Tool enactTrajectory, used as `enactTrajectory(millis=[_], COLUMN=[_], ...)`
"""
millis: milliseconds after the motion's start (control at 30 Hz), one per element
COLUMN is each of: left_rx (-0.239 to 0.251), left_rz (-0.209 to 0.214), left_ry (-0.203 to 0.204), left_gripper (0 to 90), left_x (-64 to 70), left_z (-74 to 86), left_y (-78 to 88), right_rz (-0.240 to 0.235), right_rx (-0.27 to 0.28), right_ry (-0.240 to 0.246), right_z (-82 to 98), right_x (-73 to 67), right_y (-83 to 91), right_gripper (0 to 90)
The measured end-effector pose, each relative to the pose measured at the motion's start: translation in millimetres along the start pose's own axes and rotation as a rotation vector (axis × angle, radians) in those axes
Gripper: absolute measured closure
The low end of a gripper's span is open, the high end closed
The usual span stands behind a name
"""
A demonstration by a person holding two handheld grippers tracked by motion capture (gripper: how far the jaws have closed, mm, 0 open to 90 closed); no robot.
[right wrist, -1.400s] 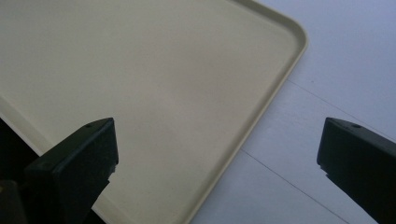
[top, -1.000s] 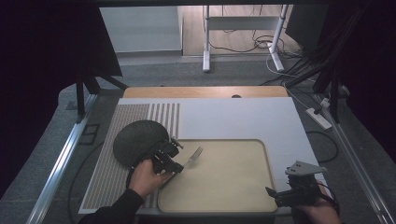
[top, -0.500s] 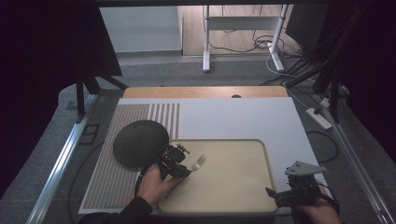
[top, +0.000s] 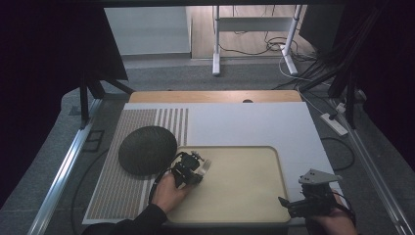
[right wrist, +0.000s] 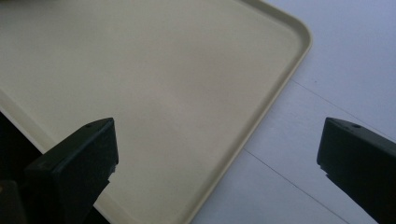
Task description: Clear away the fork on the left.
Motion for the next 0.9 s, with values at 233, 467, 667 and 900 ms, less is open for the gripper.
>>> enactTrajectory(millis=[233, 467, 667, 900], left_rx=[-0.007, -0.002, 0.0, 0.022], left_rz=[-0.021, -0.015, -0.008, 0.004], left_ry=[0.048, 0.088, 0.078, 0.056], left_gripper=[88.7, 88.6, 84.5, 77.0], left_x=[-20.9, -32.3, -30.2, -26.8], left_z=[10.1, 18.0, 17.5, 16.9], left_y=[6.3, 9.5, 9.5, 12.9], right_rz=[0.0, -0.002, 0.0, -0.001], right_rx=[-0.002, -0.002, -0.004, -0.003], right_ry=[-0.002, -0.002, -0.001, -0.003], right_z=[-0.1, -0.1, -0.2, -0.1], right_x=[0.2, 0.2, 0.0, 0.3], right_y=[-0.1, -0.3, -0.4, -0.4], right_gripper=[0.0, 0.0, 0.0, 0.0])
Point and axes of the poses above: each handheld gripper's, and its own axes: y roughly backward along the jaws, z roughly out of its underside, x roughly to its right, the point moved 1 cm from there along -y, roughly forward along the jaws, and after that the axes turned 7 degrees about -x, right-handed, at the moved point
